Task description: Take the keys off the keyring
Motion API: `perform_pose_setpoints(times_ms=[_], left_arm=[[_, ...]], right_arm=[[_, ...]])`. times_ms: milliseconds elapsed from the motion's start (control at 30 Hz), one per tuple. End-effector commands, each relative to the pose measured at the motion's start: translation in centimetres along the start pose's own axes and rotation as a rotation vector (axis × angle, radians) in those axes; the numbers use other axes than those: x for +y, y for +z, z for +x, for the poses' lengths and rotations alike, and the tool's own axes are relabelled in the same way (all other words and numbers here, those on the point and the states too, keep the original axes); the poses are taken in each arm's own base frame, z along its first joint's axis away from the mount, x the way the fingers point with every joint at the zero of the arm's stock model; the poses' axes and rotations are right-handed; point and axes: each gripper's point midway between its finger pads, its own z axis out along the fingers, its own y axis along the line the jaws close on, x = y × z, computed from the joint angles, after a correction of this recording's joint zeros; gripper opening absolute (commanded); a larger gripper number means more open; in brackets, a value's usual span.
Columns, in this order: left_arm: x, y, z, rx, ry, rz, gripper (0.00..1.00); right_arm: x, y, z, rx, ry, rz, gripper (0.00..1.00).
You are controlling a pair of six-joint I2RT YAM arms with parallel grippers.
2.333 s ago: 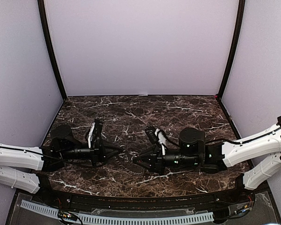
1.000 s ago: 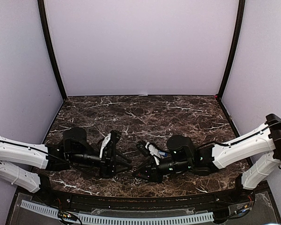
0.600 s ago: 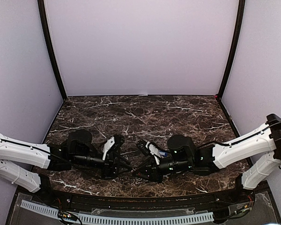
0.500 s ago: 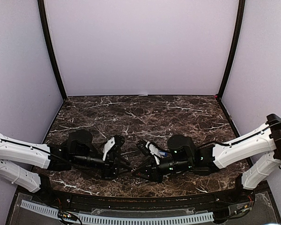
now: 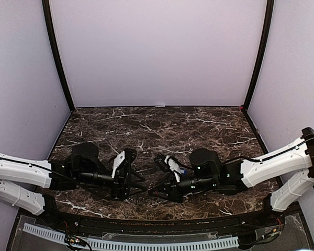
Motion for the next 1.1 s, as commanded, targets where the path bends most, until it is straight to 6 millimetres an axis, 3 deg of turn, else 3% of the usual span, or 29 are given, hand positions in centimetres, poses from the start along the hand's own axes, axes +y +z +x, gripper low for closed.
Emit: perform_pose_setpoints(times_ms=[0, 267, 467, 833, 1067], left_arm=[[-0.8, -0.2, -0.1, 0.013, 0.068, 0.005, 0.47], [-0.9, 0.7, 1.4, 0.089, 0.131, -0.013, 0.40], [-0.7, 1.5, 1.0, 0.087, 0.242, -0.109, 0.38], [0.3, 1.0, 0.2, 0.032, 0.375, -0.243, 0.38], [0.2, 1.4, 0.6, 0.049, 0.415, -0.240, 0.37]], right_arm=[[0.9, -0.9, -2.7, -0.084, -0.016, -0.008, 0.14], [0.9, -0.7, -2.7, -0.076, -0.001, -0.006, 0.14], [1.0, -0.7, -2.8, -0.075, 0.012, -0.018, 0.14], [1.4, -1.4, -4.3, -0.105, 0.087, -0.054, 0.14], [1.2, -1.5, -4.9, -0.103, 0.153, -0.068, 0.13]])
